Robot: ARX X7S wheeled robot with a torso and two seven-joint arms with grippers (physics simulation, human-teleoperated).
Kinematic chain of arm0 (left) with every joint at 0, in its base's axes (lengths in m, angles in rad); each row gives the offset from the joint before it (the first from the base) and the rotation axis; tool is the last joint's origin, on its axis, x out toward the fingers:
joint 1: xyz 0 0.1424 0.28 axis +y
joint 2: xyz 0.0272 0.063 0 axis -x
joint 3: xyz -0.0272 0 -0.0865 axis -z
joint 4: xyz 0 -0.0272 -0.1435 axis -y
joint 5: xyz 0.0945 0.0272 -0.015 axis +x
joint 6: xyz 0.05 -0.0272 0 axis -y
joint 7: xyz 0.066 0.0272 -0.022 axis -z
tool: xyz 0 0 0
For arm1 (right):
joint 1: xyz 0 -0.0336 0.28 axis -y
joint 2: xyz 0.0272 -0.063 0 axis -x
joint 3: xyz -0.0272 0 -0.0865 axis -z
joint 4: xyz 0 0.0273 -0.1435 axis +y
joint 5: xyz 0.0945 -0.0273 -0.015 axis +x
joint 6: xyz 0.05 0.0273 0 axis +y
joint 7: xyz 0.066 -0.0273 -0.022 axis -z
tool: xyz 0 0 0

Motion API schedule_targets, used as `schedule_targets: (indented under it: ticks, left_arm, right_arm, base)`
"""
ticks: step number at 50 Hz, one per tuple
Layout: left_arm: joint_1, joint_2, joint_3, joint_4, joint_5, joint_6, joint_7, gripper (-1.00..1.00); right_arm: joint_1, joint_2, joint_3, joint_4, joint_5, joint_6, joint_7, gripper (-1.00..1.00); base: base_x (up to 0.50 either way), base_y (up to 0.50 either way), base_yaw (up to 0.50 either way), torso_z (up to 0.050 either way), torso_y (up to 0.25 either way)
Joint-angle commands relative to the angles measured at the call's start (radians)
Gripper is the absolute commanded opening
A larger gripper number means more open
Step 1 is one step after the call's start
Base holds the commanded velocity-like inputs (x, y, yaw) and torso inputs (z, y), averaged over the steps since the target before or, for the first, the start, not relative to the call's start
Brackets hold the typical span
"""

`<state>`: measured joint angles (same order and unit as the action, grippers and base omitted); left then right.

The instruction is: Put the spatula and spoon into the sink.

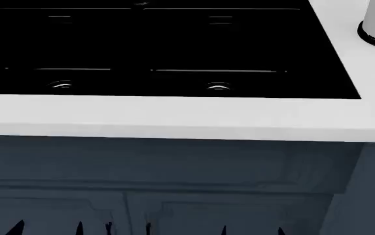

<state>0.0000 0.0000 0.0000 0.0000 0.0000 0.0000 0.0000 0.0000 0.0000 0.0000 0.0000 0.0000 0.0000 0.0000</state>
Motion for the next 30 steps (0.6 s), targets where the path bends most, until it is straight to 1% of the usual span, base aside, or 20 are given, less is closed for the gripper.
schedule_targets:
  ticks: [1, 13, 24, 25, 26, 30]
  left_arm:
    - [0.0, -0.01, 0.011, 0.0, -0.01, 0.0, -0.011, 1.0]
    - [-0.002, -0.045, 0.049, -0.005, -0.052, 0.005, -0.05, 1.0]
    - [-0.001, -0.064, 0.069, -0.007, -0.09, 0.017, -0.057, 1.0]
    - [-0.008, -0.056, 0.055, -0.016, -0.038, 0.018, -0.037, 1.0]
    - [-0.001, -0.064, 0.069, -0.007, -0.09, 0.017, -0.057, 1.0]
    - [-0.001, -0.064, 0.069, -0.007, -0.09, 0.017, -0.057, 1.0]
  right_arm:
    - [0.0, 0.009, -0.013, 0.0, 0.009, 0.0, 0.013, 1.0]
    - [0.0, 0.045, -0.055, -0.013, 0.049, 0.006, 0.048, 1.0]
    - [-0.005, 0.064, -0.078, -0.019, 0.067, 0.001, 0.07, 1.0]
    - [0.022, 0.042, -0.072, -0.024, 0.013, 0.057, 0.086, 1.0]
    - [-0.005, 0.064, -0.078, -0.019, 0.067, 0.001, 0.07, 1.0]
    - [-0.005, 0.064, -0.078, -0.019, 0.067, 0.001, 0.07, 1.0]
  base:
    - [0.0, 0.0, 0.0, 0.0, 0.0]
    - [0.0, 0.0, 0.0, 0.0, 0.0]
    - [0.0, 0.0, 0.0, 0.0, 0.0]
    - [0.0, 0.0, 0.0, 0.0, 0.0]
    - [0.0, 0.0, 0.0, 0.0, 0.0]
    - [0.0, 0.0, 0.0, 0.0, 0.0]
